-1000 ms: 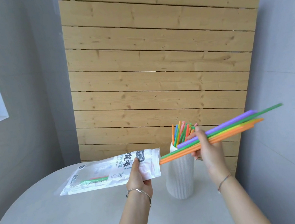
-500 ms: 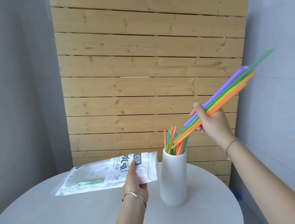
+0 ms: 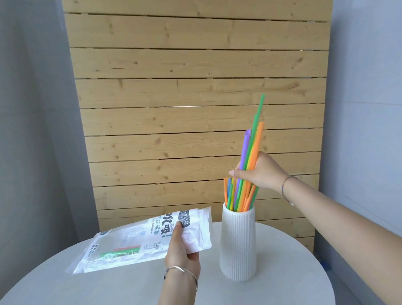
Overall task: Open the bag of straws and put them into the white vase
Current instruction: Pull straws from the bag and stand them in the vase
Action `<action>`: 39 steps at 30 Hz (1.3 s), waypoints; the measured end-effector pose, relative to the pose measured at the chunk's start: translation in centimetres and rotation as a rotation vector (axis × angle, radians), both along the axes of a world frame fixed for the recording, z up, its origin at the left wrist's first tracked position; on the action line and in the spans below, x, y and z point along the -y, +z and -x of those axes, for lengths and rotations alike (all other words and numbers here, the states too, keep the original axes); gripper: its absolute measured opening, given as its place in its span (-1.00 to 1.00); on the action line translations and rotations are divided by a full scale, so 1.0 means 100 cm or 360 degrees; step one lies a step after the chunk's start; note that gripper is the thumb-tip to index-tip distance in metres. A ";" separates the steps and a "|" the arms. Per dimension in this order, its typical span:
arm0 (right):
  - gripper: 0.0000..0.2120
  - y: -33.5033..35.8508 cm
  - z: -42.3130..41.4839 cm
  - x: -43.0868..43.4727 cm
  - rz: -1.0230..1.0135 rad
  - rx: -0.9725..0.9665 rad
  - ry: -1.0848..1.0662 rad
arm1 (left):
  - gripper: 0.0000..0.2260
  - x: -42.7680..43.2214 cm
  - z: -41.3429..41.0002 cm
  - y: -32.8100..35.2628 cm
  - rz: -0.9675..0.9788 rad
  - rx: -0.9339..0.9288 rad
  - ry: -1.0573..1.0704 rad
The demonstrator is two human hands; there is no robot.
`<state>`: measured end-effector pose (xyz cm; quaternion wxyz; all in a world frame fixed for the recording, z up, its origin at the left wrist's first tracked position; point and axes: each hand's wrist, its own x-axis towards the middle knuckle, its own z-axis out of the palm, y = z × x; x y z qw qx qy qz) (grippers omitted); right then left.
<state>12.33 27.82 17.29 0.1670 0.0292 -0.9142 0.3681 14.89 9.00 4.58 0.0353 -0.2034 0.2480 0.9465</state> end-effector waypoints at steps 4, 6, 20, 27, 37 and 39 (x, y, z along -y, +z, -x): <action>-0.62 0.002 0.000 0.002 -0.0085 -0.0010 -0.0074 | -0.63 0.000 0.001 -0.002 0.0025 0.0021 0.0001; -0.59 0.008 -0.003 0.005 0.0008 -0.0159 -0.0107 | -0.63 0.001 0.001 -0.002 0.0019 0.0017 0.0010; -0.34 0.011 -0.017 0.011 -0.0304 -0.0573 0.0084 | -0.75 0.003 -0.003 0.001 -0.0014 0.0032 0.0002; -0.37 -0.025 -0.021 0.013 -0.1186 -0.0113 0.0114 | -0.80 0.005 -0.007 0.003 -0.0003 0.0024 -0.0018; -0.31 -0.029 -0.028 0.016 -0.1250 -0.0061 0.0117 | -0.80 0.006 -0.012 0.007 -0.0018 0.0020 0.0001; -0.38 -0.028 -0.032 0.020 -0.1153 -0.0378 0.0068 | -0.77 0.007 -0.012 0.007 0.0016 0.0011 -0.0001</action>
